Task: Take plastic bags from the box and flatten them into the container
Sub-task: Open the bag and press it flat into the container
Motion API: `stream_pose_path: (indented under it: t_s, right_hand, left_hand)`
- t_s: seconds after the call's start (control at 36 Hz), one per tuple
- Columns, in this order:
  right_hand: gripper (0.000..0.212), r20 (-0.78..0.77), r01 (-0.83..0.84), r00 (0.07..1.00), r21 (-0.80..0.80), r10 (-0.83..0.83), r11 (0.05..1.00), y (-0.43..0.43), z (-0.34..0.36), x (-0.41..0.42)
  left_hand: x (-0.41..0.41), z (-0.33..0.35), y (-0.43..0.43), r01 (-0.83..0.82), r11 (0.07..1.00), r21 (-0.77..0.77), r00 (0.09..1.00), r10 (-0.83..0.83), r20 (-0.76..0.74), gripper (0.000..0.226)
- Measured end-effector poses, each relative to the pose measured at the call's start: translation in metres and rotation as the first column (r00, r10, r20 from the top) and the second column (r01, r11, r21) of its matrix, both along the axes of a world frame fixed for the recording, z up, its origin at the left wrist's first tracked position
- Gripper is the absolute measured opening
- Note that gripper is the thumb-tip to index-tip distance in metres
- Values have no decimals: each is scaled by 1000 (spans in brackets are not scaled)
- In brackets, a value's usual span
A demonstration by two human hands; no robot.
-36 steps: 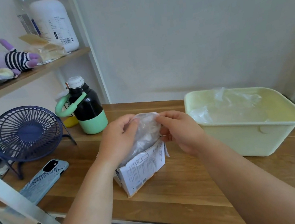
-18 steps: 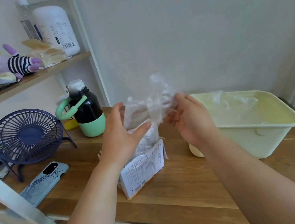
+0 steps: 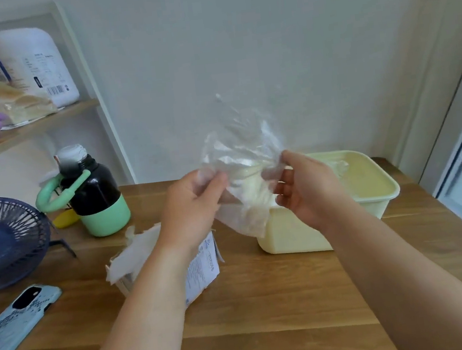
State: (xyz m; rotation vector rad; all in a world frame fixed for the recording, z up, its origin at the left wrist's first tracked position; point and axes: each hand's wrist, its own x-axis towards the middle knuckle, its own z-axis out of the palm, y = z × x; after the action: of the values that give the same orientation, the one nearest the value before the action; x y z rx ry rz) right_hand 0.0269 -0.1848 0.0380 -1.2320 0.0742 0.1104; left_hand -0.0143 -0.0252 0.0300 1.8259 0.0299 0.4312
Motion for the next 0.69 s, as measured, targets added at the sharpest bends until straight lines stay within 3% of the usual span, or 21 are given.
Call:
stream_pose_path:
  t_s: [0.06, 0.14, 0.25, 0.39, 0.44, 0.5, 0.56, 0.61, 0.64, 0.69]
  right_hand:
    - [10, -32, 59, 998, -39, -60, 998, -10, -1, 1]
    - [16, -38, 228, 972, -108, -233, 968, -23, -2, 2]
    - [8, 149, 349, 935, -226, -322, 909, -28, 3, -2]
    - [24, 343, 417, 883, -259, -320, 871, -23, 12, -9]
    - [37, 374, 299, 911, -310, -173, 903, -20, 15, -12]
    - [49, 288, 19, 953, -367, 95, 930, -17, 15, -11]
    - [68, 151, -249, 934, -379, 324, 892, -12, 16, -13]
    - [90, 105, -361, 901, -358, 421, 861, -8, 16, -16]
    - [86, 123, -365, 898, -333, 423, 869, -6, 17, -18]
    - [49, 186, -309, 914, -259, 361, 915, -5, 17, -18]
  left_hand:
    - [3, -1, -8, 18, 988, -155, 1000, -22, -20, 22]
    - [10, -2, -14, -31, 979, -204, 998, 17, -68, 27]
    - [18, -2, -15, -147, 962, -229, 988, 134, -73, 27]
    - [16, 5, -22, -181, 968, -175, 983, 185, 5, 30]
    - [14, 6, -22, -135, 982, -129, 989, 141, 39, 26]
    - [9, 9, -23, 9, 995, -104, 999, -3, 52, 21]
    - [2, 13, -26, 203, 979, -26, 979, -202, 37, 23]
    - [-3, 14, -27, 379, 917, 122, 924, -382, 4, 28]
    - [-5, 13, -26, 454, 876, 160, 889, -459, -9, 22]
    - [-6, 10, -20, 587, 802, 111, 807, -590, -6, 13]
